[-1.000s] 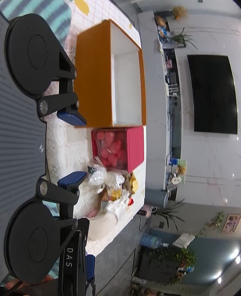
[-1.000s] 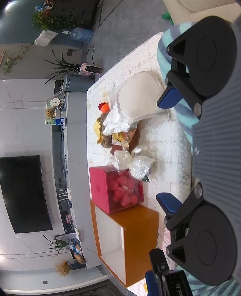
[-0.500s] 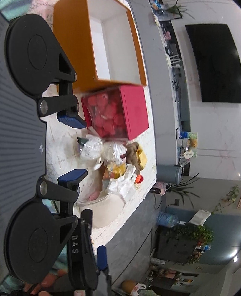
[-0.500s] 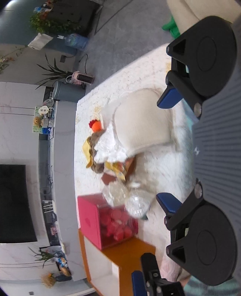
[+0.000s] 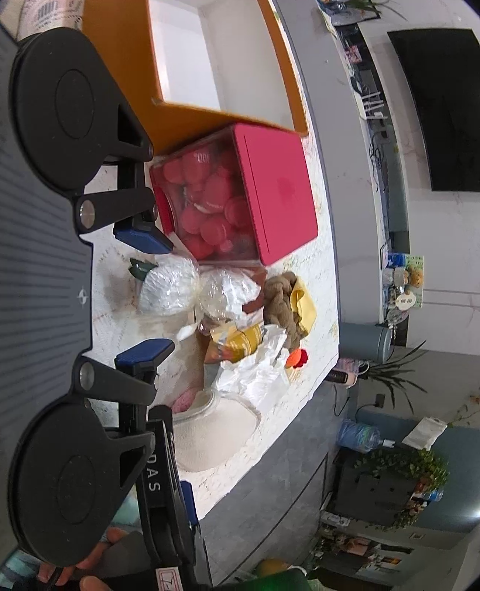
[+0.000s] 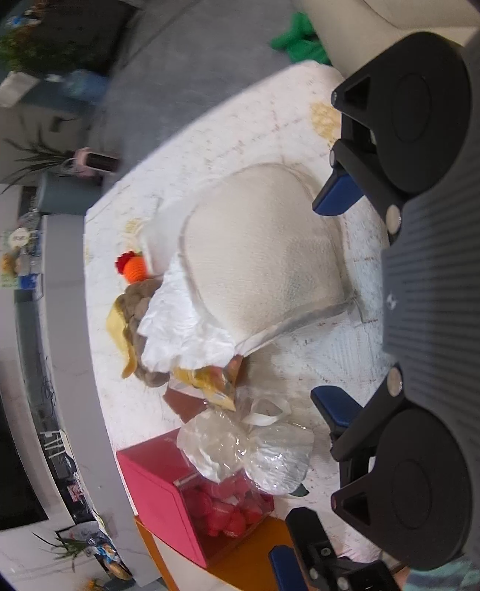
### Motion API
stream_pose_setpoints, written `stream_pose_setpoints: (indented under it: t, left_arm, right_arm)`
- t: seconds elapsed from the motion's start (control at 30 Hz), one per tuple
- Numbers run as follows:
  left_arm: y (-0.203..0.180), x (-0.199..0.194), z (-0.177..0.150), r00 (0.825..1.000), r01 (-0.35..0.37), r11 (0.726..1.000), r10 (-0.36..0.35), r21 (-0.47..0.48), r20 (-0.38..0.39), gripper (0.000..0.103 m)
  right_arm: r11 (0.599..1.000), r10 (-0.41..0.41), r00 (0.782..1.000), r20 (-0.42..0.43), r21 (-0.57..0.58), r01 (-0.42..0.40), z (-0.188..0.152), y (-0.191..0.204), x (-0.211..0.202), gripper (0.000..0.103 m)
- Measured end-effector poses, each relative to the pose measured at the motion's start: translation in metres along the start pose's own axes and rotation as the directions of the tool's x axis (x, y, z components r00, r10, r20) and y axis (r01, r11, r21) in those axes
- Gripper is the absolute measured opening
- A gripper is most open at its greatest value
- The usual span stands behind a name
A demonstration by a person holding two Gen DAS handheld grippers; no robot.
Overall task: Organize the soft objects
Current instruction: 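Reach the left gripper to the plastic-wrapped bundle while the right gripper reaches the white cushion pad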
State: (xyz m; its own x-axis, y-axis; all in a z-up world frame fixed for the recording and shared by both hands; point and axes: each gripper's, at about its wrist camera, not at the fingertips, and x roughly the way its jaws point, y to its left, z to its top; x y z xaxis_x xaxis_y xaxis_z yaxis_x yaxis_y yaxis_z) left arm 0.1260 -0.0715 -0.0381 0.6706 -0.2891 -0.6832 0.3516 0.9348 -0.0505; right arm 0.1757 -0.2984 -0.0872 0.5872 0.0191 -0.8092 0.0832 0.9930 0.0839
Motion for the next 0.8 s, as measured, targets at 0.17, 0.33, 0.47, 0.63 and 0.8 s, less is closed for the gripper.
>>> stream_pose_setpoints:
  t: [0.17, 0.33, 0.47, 0.63, 0.8]
  left_arm:
    - [-0.003, 0.015, 0.004, 1.000, 0.004, 1.000, -0.003, 0.020, -0.019, 0.069]
    - [0.001, 0.029, 0.006, 0.999, 0.015, 1.000, -0.015, 0.006, -0.043, 0.072]
    - [0.000, 0.045, 0.012, 0.998, -0.007, 1.000, 0.007, 0.015, -0.062, 0.073]
    - [0.003, 0.065, 0.015, 0.996, -0.029, 1.000, 0.029, -0.002, -0.080, 0.073]
    - [0.001, 0.073, 0.013, 0.995, -0.069, 0.998, 0.069, 0.010, -0.069, 0.073]
  right_arm:
    - [1.000, 0.016, 0.999, -0.033, 0.008, -0.016, 0.001, -0.001, 0.006, 0.096]
    - [0.999, 0.032, 0.997, -0.068, 0.043, -0.029, 0.005, -0.006, 0.015, 0.095]
    - [0.999, -0.010, 0.998, -0.064, 0.038, 0.012, 0.011, -0.004, 0.023, 0.084]
    - [0.995, -0.039, 0.995, -0.089, 0.086, 0.047, 0.021, -0.012, 0.040, 0.084]
    - [0.992, -0.055, 0.993, -0.102, 0.106, 0.066, 0.026, -0.013, 0.052, 0.082]
